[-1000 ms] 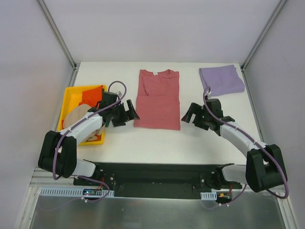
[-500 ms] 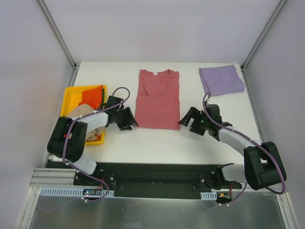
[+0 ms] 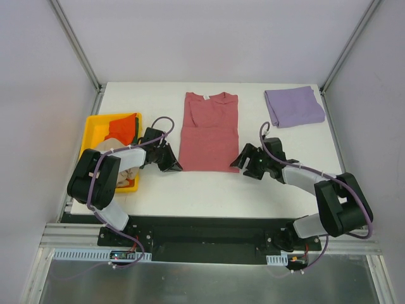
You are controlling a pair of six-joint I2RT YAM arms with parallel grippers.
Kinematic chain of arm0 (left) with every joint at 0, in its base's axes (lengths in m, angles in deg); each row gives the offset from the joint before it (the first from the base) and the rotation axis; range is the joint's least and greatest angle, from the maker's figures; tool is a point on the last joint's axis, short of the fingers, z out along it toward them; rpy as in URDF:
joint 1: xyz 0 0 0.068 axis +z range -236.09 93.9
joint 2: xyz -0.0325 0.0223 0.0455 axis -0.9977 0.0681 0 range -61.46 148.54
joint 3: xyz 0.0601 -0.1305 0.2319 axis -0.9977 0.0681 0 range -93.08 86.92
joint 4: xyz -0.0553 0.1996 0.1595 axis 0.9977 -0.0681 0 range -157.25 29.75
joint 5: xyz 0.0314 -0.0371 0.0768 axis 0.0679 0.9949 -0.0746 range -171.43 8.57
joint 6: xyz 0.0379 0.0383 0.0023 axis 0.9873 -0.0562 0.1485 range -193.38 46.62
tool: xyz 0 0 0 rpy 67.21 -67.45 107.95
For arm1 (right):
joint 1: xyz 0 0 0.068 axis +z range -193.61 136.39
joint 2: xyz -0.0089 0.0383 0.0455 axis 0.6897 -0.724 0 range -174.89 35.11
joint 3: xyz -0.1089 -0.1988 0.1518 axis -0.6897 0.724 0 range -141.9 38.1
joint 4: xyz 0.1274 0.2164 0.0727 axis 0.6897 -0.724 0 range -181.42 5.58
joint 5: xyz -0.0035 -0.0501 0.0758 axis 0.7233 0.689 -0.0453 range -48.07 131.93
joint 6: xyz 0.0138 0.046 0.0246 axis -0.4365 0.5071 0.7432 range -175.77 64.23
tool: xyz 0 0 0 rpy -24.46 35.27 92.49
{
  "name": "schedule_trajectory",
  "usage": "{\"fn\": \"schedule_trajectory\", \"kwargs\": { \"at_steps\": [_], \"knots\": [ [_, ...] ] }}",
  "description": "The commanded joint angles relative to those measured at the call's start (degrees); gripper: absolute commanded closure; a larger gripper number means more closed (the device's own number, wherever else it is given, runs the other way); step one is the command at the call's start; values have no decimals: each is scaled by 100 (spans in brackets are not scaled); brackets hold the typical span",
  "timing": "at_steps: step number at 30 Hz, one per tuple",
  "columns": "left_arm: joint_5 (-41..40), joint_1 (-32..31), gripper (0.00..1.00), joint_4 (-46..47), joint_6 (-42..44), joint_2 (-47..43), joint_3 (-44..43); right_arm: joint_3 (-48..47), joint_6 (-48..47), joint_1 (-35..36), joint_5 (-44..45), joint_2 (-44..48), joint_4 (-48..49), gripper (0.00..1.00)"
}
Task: Fold and stack the t-shirts
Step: Grab one side of the 2/3 rectangular tshirt with both arms
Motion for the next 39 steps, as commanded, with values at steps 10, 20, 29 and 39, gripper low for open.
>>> {"fn": "schedule_trajectory", "kwargs": {
  "at_steps": [10,20,29,39],
  "knots": [
    [-213,20,100,-99,169,154,73,-466,223,287,669,-747,-614,51],
    [-116,12,100,-107,186,-258,186,-511,-242,348,644,-757,-553,99],
    [-300,-76,100,-1010,19,-2865,881,-607,-779,805,-708,1096,-2264,100],
    [-214,-155,100,-2638,45,-6251,627,-1257,-665,1201,-2317,3013,-4489,99]
  ]
}}
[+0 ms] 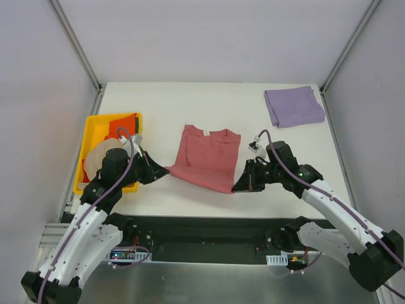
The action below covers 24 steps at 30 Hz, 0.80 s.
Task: Fold and stack the t-shirts
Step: Grab one side of the 2/3 rectangular tshirt with both arms, then fold the long partially folded tshirt into a neat square
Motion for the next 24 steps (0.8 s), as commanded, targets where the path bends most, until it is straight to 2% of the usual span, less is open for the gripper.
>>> {"fn": "schedule_trajectory", "kwargs": {
  "at_steps": [1,5,10,18,24],
  "knots": [
    [76,-29,100,-800,63,-754,-385,-523,76,62,-976,579,-1196,99],
    [208,-29,100,-932,133,-781,-685,-611,322,62,-1214,835,-1223,100],
    [-178,-29,100,-941,151,-562,-878,-655,296,10,-1047,748,-1179,99],
    [-1057,-29,100,-845,168,185,-1247,-936,-108,-772,-1047,168,-1039,100],
    [-1268,-29,100,-301,151,1046,-1344,-1217,-266,-1053,-1030,-491,-731,99]
  ]
}}
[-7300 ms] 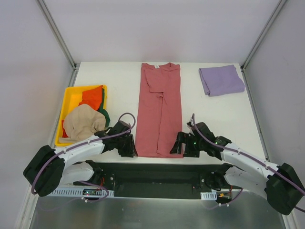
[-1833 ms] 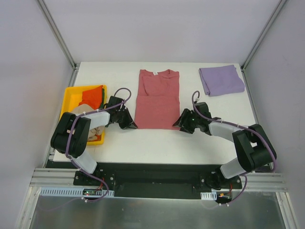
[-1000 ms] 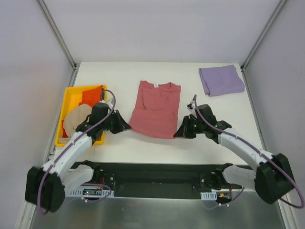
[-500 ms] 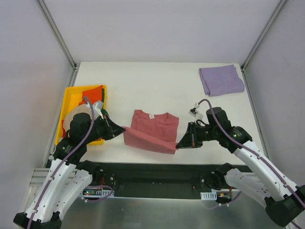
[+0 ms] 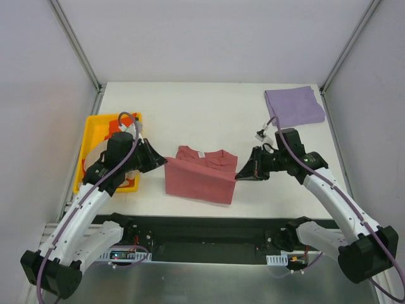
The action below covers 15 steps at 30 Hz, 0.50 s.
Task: Fold and stack the t-shirts
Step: Fold the long partially folded tshirt into a neat square
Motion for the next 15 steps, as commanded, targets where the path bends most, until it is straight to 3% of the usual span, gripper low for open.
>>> {"fn": "schedule_trajectory", "kwargs": {
  "at_steps": [1,15],
  "knots": [
    [-681,11,100,572,99,599,-273,-392,-244,-210,-72,-398,143,100],
    [-883,19,100,1223,318,2673,-985,-770,-473,-738,403,-1505,564,99]
  ]
}}
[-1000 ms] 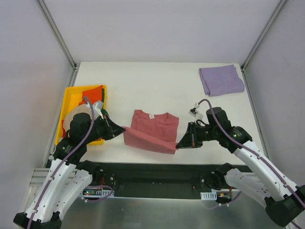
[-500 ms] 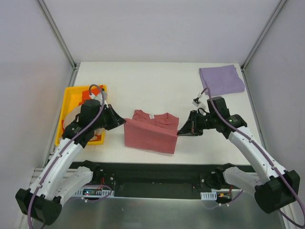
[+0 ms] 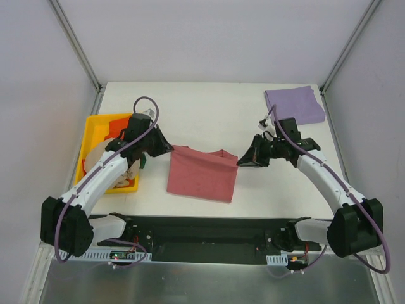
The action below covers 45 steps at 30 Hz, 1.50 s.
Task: Fold and stack the t-shirts
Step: Fold the long partially folded tshirt into a neat square
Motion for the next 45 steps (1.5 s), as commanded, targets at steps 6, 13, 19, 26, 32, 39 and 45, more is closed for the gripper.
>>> {"fn": "schedule_trajectory", "kwargs": {
  "at_steps": [6,13,19,26,32,39,45],
  "knots": [
    [-438,20,100,353,321,1134,-718,-291,-154,-310,26,-872,637,99],
    [-429,46,100,362,409,2048,-1096,-458,-127,-442,-9,-1681,1068,100],
    [-385,90,100,354,453,2611,-1403,-642,-83,-503,26,-2305,1261,100],
    [-174,116,83,354,505,3103,-1676,-818,-65,-521,439,-2587,1288,84],
    [36,169,1,336,532,2824,-1677,-1100,-276,-504,782,-2413,875,25],
    [283,160,1,336,391,1691,-842,-276,-575,-302,2018,-534,822,4],
    [-68,160,1,336,268,-13,186,973,433,-380,2521,1182,1718,4]
  ]
}}
